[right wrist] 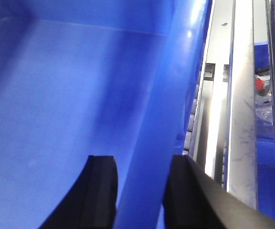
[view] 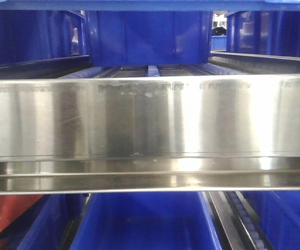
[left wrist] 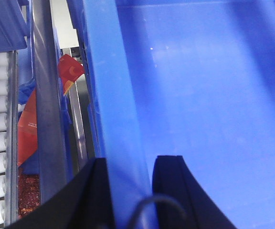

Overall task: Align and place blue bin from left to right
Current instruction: 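Raise the held bin and slide it onto the upper shelf rollers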

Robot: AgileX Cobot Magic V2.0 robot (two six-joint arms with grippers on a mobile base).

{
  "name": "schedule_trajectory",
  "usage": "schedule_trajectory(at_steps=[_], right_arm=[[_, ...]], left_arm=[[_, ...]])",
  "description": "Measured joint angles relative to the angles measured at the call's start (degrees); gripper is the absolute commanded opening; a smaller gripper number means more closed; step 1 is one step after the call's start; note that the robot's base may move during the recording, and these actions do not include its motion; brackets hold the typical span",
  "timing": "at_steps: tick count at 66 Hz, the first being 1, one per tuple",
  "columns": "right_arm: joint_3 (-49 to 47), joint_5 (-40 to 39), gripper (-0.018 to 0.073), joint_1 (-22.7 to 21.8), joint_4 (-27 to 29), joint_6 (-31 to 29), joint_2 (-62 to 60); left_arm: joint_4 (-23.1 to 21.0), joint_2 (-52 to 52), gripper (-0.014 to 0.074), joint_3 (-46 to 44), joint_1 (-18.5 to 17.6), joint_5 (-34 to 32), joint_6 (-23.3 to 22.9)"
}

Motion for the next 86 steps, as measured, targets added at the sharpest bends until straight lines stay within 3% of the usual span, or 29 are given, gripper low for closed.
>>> schedule_trajectory(at_steps=[53, 86], right_arm=[[0.0, -0.7, -0.0069, 0.0, -0.1, 0.0, 0.0], [0.0, -4.9, -0.0069, -0.5, -4.1, -1.2, 7.2]], left_arm=[[-0.7, 0.0, -0.0111, 0.0, 0.0, -1.5, 0.0], [1.3, 8.9, -0.0111, -0.3, 0.0, -5.7, 0.2]])
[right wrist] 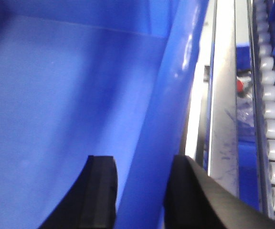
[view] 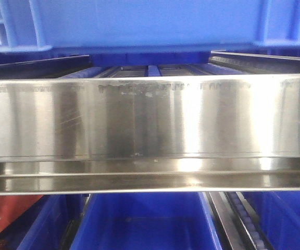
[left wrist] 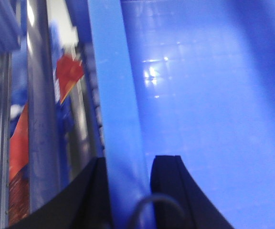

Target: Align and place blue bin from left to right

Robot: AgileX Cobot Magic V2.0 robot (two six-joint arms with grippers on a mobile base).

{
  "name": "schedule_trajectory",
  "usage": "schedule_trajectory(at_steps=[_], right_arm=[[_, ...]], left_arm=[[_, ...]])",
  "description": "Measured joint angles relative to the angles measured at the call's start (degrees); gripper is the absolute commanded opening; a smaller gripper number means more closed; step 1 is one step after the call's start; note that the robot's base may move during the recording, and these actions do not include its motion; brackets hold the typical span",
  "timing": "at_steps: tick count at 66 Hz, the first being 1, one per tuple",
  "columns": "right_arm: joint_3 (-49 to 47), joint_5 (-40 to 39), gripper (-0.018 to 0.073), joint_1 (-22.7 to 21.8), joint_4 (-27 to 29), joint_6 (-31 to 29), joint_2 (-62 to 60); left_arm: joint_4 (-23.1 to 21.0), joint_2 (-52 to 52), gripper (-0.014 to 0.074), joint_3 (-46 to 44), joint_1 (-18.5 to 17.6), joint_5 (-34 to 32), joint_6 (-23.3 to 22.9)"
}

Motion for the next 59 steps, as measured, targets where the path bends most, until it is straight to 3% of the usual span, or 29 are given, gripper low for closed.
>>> schedule_trajectory(at_steps=[44, 51, 59], right_arm=[[0.0, -2.5, -0.005, -1.4, -1.6, -0.8, 6.4], [0.0, -2.5, 0.0074, -1.5, -1.7, -0.8, 7.7], [0.0, -2.9, 0.0338, -1.5, -1.8, -0.6, 8.8]], left_arm=[[0.9, 6.5, -0.0111, 0.0, 0.1, -0.5, -1.2], [1.0, 7.3, -0.0111, 0.0, 0.1, -0.3, -1.3], [1.1, 7.4, -0.0074, 0.0, 0.1, 0.5, -1.4]])
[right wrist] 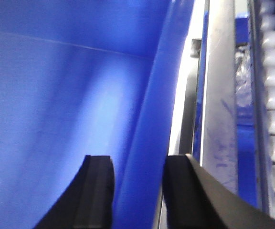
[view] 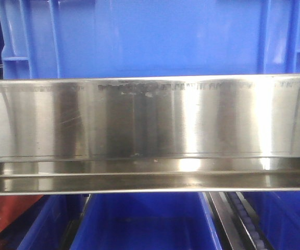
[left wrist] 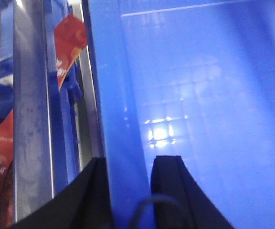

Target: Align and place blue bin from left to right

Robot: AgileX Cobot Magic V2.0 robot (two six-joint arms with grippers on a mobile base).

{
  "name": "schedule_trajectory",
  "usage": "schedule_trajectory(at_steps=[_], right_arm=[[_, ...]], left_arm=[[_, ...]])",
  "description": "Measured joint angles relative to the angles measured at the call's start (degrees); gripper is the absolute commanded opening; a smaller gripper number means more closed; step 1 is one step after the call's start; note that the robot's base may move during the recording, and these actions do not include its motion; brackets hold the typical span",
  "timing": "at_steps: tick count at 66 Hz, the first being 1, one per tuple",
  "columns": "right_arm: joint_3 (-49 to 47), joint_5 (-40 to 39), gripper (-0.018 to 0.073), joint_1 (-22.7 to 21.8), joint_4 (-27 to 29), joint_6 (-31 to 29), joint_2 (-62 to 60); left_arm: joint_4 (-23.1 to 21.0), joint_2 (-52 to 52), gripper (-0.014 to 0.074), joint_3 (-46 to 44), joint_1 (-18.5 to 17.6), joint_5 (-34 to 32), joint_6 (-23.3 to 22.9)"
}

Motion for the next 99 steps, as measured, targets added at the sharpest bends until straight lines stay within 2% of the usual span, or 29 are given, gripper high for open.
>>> schedule_trajectory(at_steps=[4, 6, 9, 12, 19, 22, 30, 36, 45, 53, 58, 66, 72, 75, 85, 99], right_arm=[[0.0, -1.3, 0.0475, -0.1, -0.2, 0.5, 0.0], [0.0, -1.8, 0.0518, -0.2, -0.2, 0.6, 0.0], [-0.1, -2.2, 0.0558, -0.2, -0.2, 0.6, -0.1], [-0.1, -2.4, 0.0559, -0.3, -0.4, 0.7, -0.2], [-0.1, -2.4, 0.0557, -0.3, -0.9, 0.8, -0.9], [-0.1, -2.4, 0.0557, -0.3, -1.1, 0.8, -1.6], [-0.1, -2.2, 0.0547, -0.3, -1.2, 0.8, -3.8], [-0.1, -1.6, 0.0499, -0.3, -1.6, 0.8, -6.3], [-0.2, -0.1, 0.0343, -0.3, -1.7, 0.9, -10.6], [-0.2, 3.3, 0.0152, -0.3, -1.8, 0.9, -14.5], [0.2, 5.4, 0.0056, -0.3, -1.8, 0.9, -16.7], [3.1, 6.0, -0.0043, -0.3, -2.1, 0.9, -21.3], [7.4, 4.7, -0.0074, -0.3, -2.2, 0.9, -24.8], [10.4, 3.4, -0.0074, -0.3, -2.2, 0.9, -27.3], [21.9, -2.2, -0.0074, -0.3, -2.2, 0.6, -34.2], [40.8, -12.5, -0.0074, -0.3, -2.3, -1.1, -45.7]], left_arm=[[0.0, 0.0, 0.0006, -0.1, 0.0, -0.3, 0.0], [0.1, 0.0, 0.0043, -0.1, 0.0, -0.3, 0.0], [0.2, 0.0, 0.0143, -0.1, 0.0, -0.2, 0.0], [0.2, 0.0, 0.0241, -0.1, 0.0, -0.1, 0.3], [0.6, -0.3, 0.054, -0.5, 0.0, -0.4, 0.5], [0.6, -0.6, 0.0631, -0.5, 0.0, -0.4, 0.6], [1.9, -1.1, 0.0545, -0.7, -0.1, 0.3, 0.6], [3.2, -2.1, 0.0527, -0.7, -0.1, 1.2, 0.9], [4.1, -5.3, 0.0527, -0.7, -0.1, 1.7, 0.9], [4.7, -10.1, 0.0494, -0.7, -0.1, 1.8, 0.9], [5.5, -13.5, 0.0407, -0.5, -0.1, 1.8, 0.9], [7.4, -19.0, 0.0156, 2.8, -0.1, 1.8, 0.9], [8.0, -24.2, -0.0041, 7.7, -0.1, 1.8, 0.9], [8.1, -26.5, -0.011, 11.1, -0.1, 1.8, 0.9], [8.2, -35.0, -0.0111, 24.0, -0.1, -2.6, 0.5], [8.3, -49.1, -0.0111, 42.9, -0.1, -14.2, -2.0]])
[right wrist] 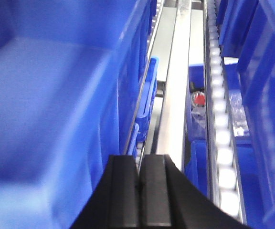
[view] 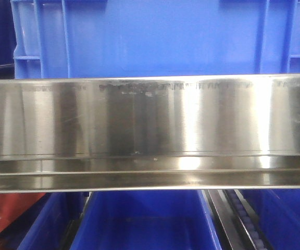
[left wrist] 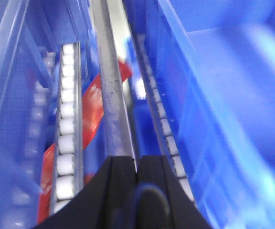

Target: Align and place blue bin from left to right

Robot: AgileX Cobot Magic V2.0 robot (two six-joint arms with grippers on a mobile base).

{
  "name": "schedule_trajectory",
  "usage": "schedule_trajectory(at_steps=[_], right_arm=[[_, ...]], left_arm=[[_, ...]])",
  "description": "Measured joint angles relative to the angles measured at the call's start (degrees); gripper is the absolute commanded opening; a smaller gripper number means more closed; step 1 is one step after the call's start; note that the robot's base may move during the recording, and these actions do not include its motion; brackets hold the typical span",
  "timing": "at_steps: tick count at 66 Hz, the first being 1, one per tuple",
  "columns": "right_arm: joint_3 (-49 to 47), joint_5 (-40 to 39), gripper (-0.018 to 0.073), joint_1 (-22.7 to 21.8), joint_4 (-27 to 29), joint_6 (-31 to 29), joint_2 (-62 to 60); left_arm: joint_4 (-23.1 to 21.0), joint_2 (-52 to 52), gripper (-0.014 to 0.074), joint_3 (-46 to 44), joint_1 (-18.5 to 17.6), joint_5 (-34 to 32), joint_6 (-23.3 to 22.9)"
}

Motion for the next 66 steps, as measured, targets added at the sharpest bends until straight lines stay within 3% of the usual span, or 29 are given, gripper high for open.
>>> schedule_trajectory(at_steps=[19, 28, 49, 66], right_arm=[[21.4, -10.5, -0.0074, 0.0, 0.0, -0.5, -19.5], [27.8, -12.8, -0.0074, 0.0, -0.1, -0.5, -28.1], [38.5, -17.9, -0.0074, 0.0, -0.2, -0.5, -46.9], [39.3, -18.8, -0.0074, 0.0, -0.2, -0.5, -49.4]], left_arm=[[0.0, -23.7, -0.0111, 25.7, 0.0, -19.0, -0.5], [0.0, -33.7, -0.0111, 34.1, 0.0, -24.6, -0.5], [-0.1, -48.2, -0.0111, 44.8, 0.0, -29.4, -0.5], [-0.1, -50.0, -0.0111, 45.6, 0.0, -29.4, -0.5]])
